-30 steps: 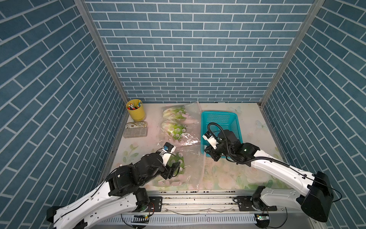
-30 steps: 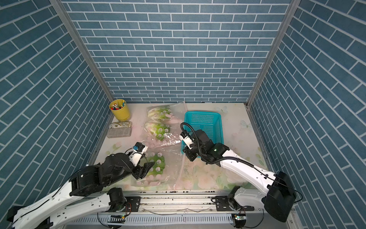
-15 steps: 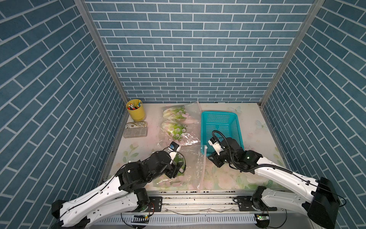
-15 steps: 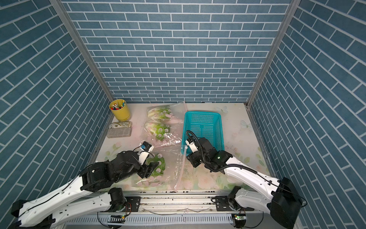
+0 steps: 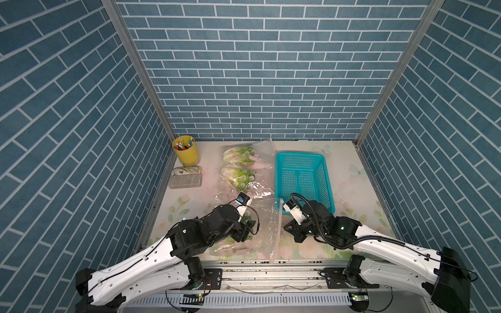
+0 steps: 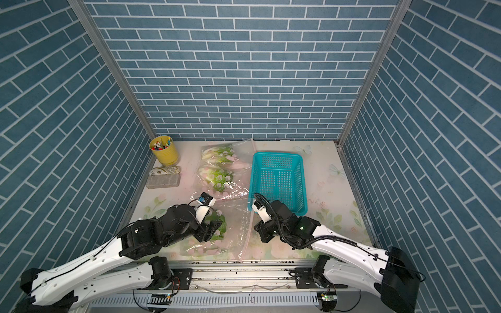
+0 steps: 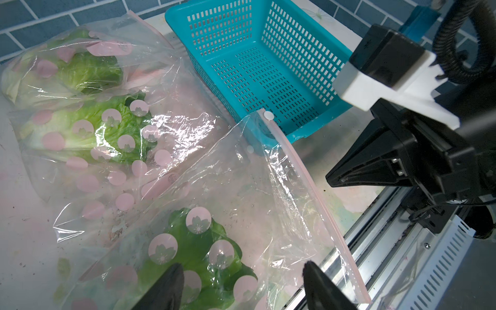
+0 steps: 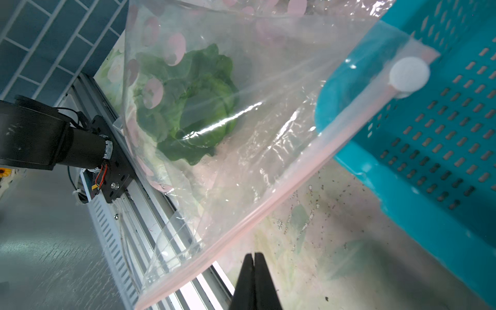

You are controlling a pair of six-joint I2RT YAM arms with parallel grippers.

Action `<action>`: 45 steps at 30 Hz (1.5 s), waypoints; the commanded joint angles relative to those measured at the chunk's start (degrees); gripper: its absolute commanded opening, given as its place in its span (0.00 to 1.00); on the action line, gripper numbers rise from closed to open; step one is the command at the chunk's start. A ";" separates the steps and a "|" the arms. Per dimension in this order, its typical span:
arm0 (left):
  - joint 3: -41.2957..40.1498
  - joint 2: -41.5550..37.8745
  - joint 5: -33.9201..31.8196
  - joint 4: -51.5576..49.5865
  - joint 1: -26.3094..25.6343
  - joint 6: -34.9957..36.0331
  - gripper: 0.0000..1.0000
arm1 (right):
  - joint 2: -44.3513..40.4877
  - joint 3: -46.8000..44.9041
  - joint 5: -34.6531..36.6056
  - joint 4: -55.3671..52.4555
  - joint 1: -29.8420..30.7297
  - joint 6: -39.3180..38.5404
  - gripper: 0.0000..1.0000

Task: Open the zip-top bag and take out the chinese cabbages
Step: Pick up the Chinese cabbage from the zipper food storage bag.

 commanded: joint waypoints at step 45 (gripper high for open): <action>-2.39 -1.88 0.11 -0.13 0.21 -1.63 0.73 | 5.09 -1.28 4.70 4.75 5.04 3.11 0.03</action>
